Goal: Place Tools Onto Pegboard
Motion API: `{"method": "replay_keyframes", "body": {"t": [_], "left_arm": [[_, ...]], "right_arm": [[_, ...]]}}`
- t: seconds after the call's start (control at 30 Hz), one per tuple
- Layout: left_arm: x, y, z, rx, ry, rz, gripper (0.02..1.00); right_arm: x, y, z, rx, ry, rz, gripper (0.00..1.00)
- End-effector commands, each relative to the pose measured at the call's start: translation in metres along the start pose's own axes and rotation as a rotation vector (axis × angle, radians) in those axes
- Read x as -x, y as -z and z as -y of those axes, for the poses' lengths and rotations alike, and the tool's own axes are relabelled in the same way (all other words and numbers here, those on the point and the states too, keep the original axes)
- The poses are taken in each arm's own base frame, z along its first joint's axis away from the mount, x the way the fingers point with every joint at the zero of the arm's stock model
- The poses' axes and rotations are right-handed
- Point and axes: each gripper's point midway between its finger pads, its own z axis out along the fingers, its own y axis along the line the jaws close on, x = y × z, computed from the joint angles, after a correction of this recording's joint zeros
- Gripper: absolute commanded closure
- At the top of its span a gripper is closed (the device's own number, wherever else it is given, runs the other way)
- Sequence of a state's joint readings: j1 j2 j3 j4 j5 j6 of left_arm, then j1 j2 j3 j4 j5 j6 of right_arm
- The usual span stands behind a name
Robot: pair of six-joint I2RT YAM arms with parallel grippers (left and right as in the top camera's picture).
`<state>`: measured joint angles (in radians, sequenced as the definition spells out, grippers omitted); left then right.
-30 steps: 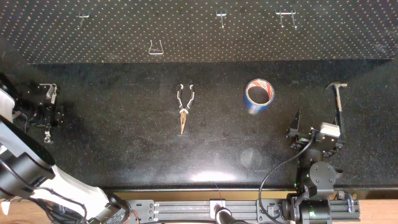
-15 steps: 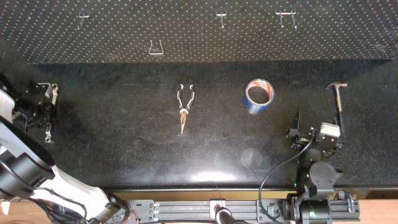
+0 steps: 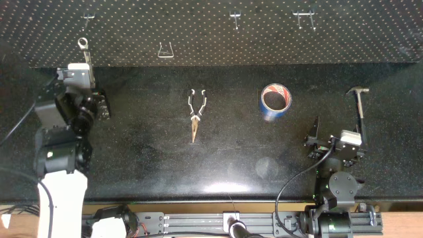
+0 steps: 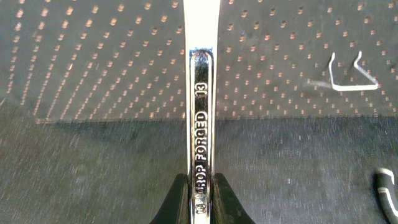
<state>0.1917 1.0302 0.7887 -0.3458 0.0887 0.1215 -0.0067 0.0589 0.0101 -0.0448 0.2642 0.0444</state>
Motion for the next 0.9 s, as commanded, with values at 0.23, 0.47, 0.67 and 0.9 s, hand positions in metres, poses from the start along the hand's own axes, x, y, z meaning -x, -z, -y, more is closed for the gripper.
{"method": "replay_keyframes", "body": {"t": [0.23,0.47,0.67,0.9], "left_arm": [[0.003,-0.028,-0.018,0.122,-0.005,-0.006,0.991],[0.010,-0.043,-0.019,0.123,-0.002,0.002,0.989],[0.017,-0.064,-0.021,0.122,-0.003,-0.008,0.989],[0.014,-0.065,-0.021,0.120,-0.002,-0.019,0.025]], "right_arm": [[-0.002,0.000,0.004,-0.018,-0.004,-0.002,0.027],[-0.002,0.000,0.004,-0.018,-0.004,-0.002,0.025],[-0.002,0.000,0.004,-0.018,-0.004,-0.002,0.027],[-0.002,0.000,0.004,-0.018,-0.004,-0.002,0.025]]}}
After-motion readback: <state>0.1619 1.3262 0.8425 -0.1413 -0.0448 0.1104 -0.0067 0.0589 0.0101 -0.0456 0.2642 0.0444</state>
